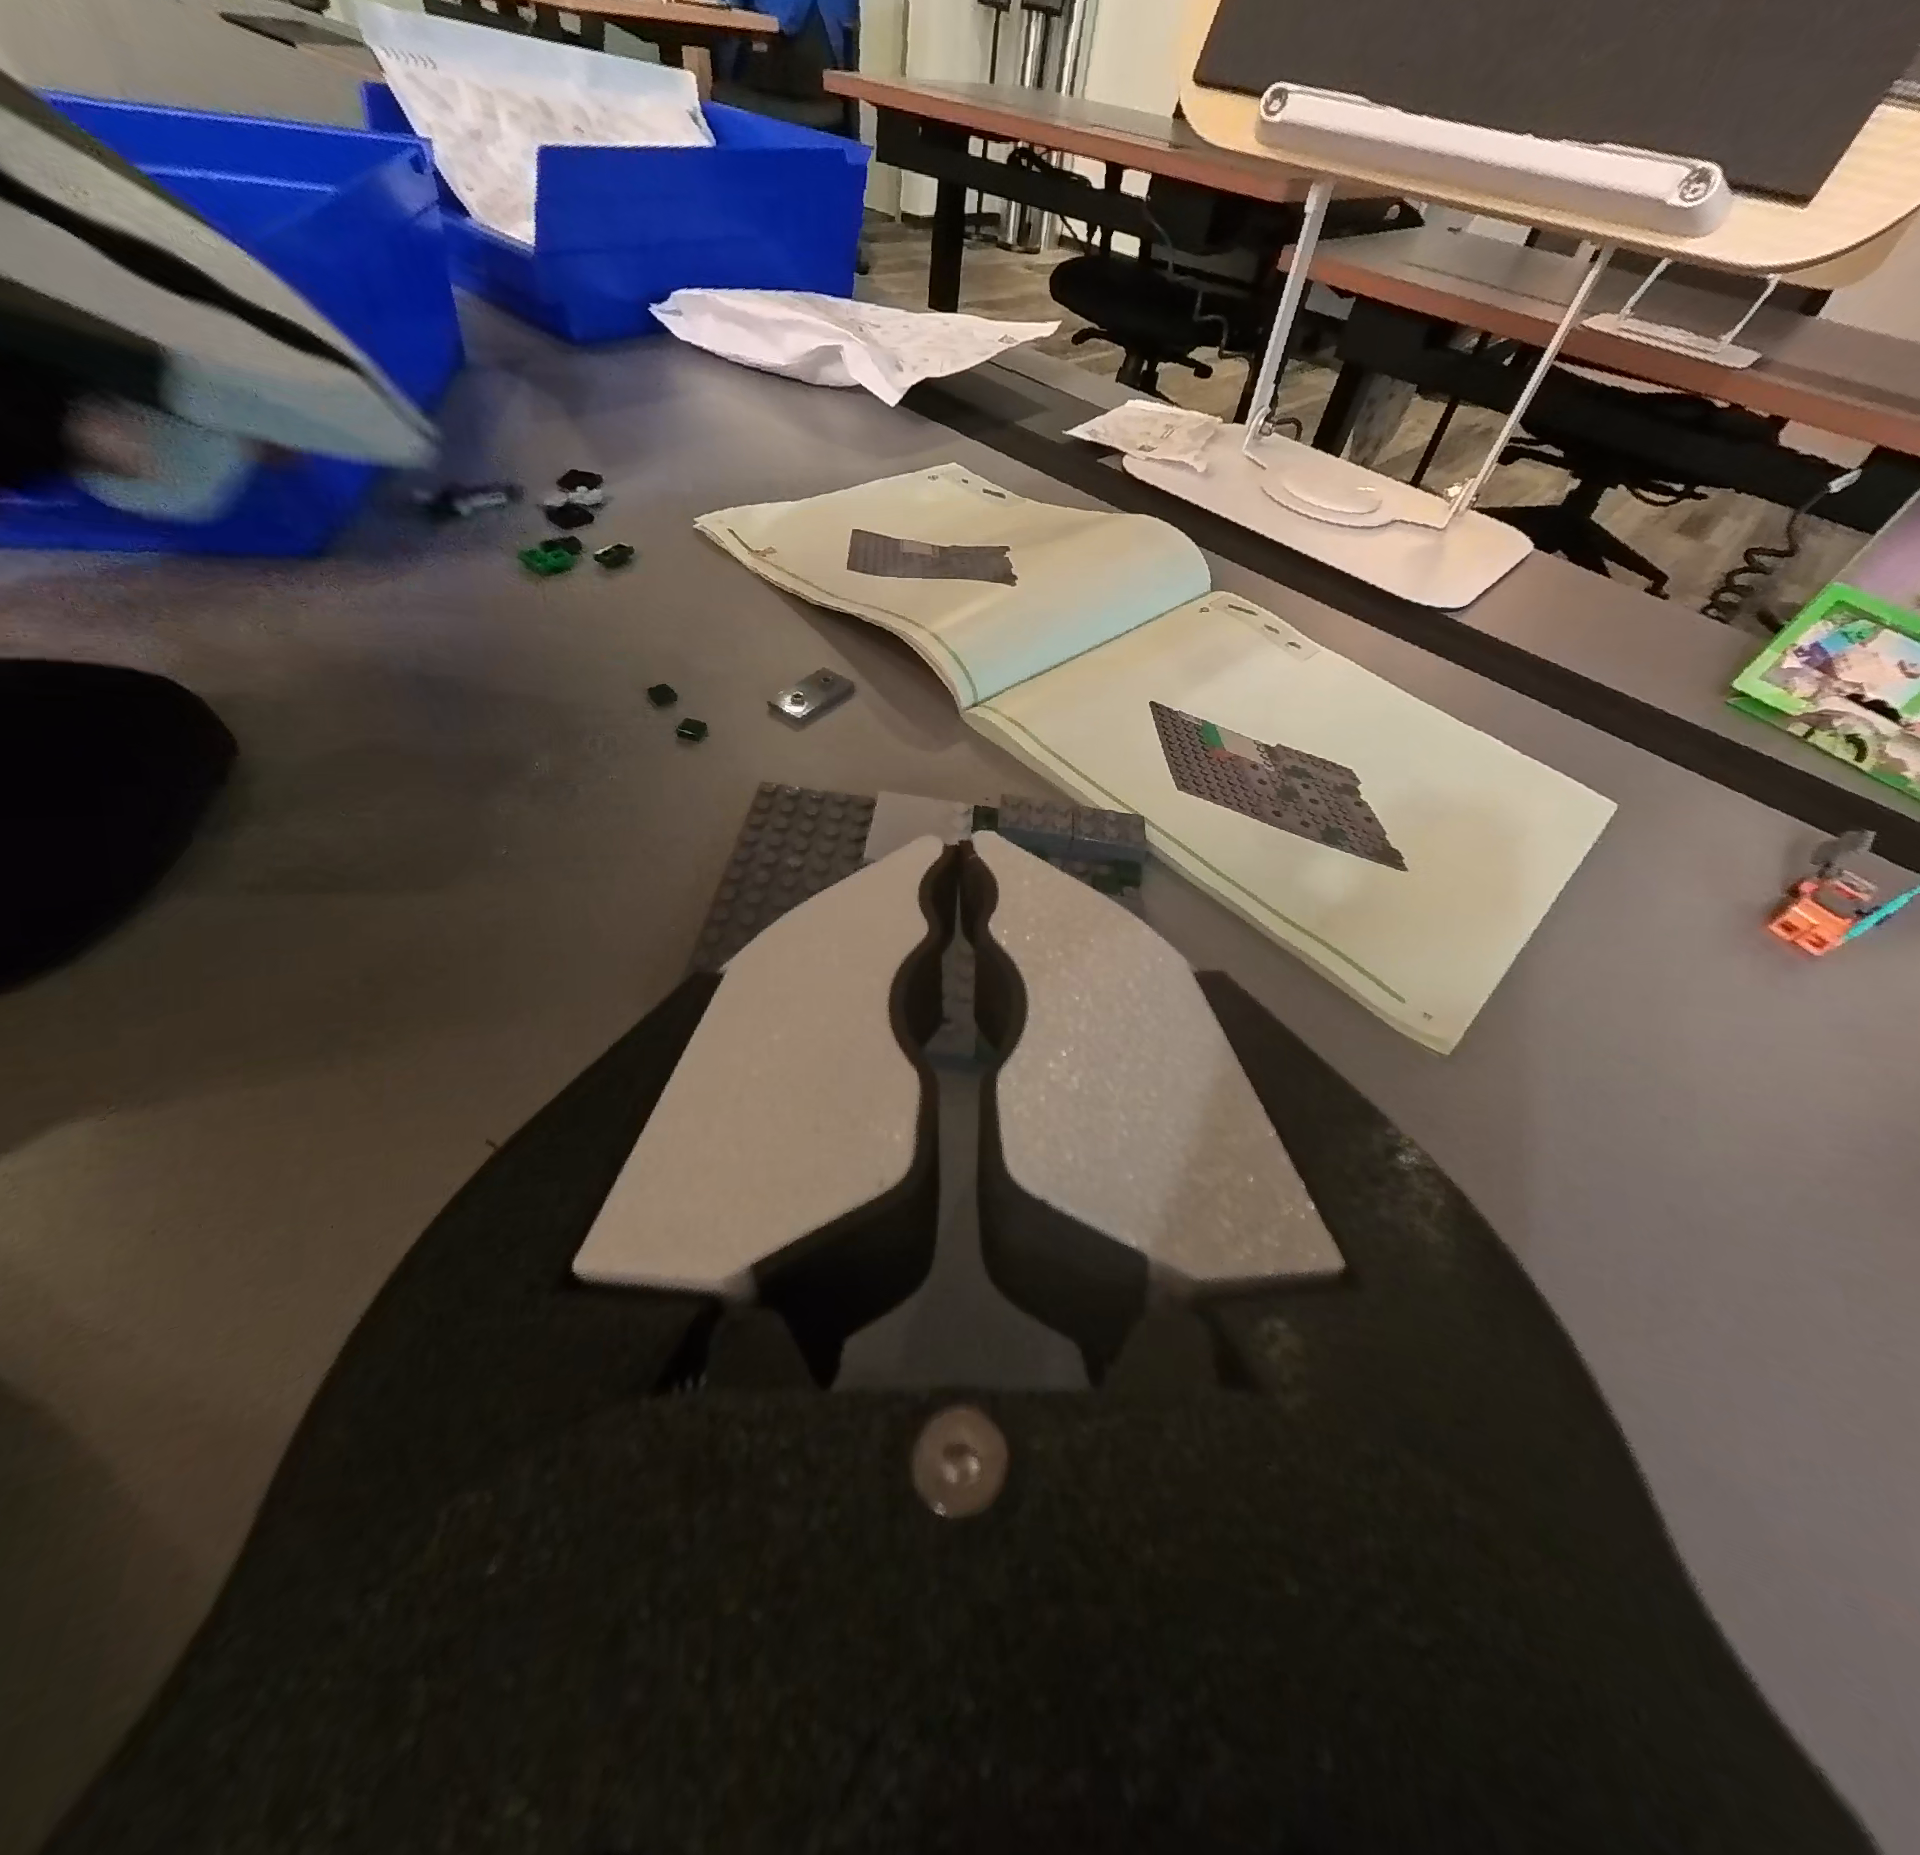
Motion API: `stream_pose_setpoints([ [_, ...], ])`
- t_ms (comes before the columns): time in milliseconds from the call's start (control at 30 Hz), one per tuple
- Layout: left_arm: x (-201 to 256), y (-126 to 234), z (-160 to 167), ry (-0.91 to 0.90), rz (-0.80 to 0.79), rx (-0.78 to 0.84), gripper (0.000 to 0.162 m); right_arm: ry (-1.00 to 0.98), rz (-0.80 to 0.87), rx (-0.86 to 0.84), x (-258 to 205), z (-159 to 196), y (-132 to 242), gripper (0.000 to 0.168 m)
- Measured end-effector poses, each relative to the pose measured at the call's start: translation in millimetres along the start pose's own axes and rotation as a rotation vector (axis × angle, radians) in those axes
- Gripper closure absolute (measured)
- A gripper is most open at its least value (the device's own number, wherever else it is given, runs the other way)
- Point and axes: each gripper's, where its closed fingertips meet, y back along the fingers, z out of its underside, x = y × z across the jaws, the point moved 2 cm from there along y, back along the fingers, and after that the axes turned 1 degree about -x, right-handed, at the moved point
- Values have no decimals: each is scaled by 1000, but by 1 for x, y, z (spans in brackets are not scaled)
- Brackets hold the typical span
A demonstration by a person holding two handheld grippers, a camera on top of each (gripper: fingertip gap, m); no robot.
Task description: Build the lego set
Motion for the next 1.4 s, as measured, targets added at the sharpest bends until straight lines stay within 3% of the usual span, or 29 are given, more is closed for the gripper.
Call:
stream_pose_setpoints([
  [200,-67,82,32,-42,-153,-144,123,-23,-38,14,-4,-4,0,168],
  [367,-91,89,95,-101,-97,-460,101,-17,-55,25,-8,-7,2,168],
  [533,-98,74,136,-151,-63,-698,103,-20,-57,40,-9,-10,5,168],
  [700,-96,68,148,-138,32,-741,138,-30,-57,62,-7,-13,9,168],
  [967,-105,87,162,-284,102,-766,137,-39,-75,63,-9,-13,9,168],
  [1200,-139,102,179,-438,149,-815,138,-37,-77,45,-9,-11,7,168],
  [1400,-161,98,180,-422,140,-832,137,-32,-70,38,-9,-10,6,168],
])
